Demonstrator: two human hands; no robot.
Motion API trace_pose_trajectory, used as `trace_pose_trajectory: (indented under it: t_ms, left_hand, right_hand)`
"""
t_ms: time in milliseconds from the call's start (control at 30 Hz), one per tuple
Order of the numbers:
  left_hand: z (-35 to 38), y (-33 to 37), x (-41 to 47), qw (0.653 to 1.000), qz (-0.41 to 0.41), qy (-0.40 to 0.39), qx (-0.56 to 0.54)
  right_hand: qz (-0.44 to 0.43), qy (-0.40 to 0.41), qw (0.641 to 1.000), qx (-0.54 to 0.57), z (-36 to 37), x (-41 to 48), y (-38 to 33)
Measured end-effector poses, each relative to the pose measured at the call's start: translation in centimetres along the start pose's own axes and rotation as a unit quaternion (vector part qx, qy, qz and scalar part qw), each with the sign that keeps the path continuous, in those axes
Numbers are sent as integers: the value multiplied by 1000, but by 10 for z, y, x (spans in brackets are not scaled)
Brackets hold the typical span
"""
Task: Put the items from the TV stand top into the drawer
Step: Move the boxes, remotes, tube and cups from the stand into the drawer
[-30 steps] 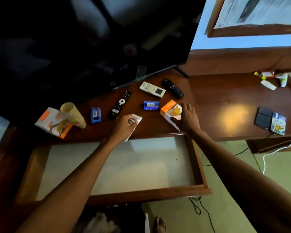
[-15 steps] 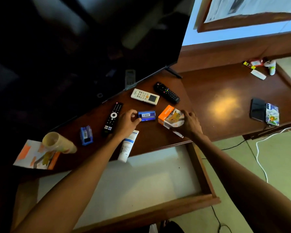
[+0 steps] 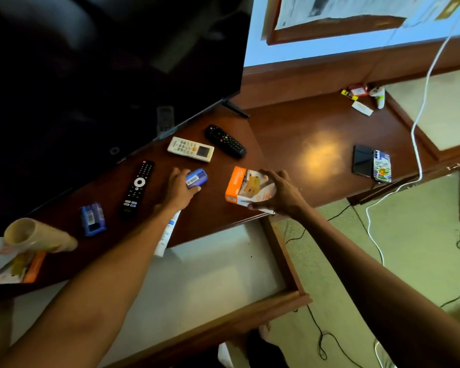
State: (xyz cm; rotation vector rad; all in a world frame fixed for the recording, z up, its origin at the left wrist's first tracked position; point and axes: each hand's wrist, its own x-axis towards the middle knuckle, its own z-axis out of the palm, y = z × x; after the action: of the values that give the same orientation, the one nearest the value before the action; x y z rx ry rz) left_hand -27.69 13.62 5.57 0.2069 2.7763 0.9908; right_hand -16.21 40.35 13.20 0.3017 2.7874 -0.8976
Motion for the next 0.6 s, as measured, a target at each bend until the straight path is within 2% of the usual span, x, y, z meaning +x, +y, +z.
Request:
trace_pose_trajectory:
  t_ms: [133, 300, 467, 600]
  left_hand:
    - [-5, 17, -36, 997, -2, 62, -54]
    - [5, 39, -115, 991, -1, 102, -91]
    - [38, 42, -204, 990, -25, 101, -94]
    - [65, 24, -254, 993, -59, 91, -46]
  right_hand:
    - [-61, -16, 998, -5, -9, -22, 18]
    - [-166, -100, 980, -48, -3, -52, 40]
    - [-239, -178, 948, -114, 26, -83, 67]
    - [-285, -217, 921, -152, 56, -100, 86]
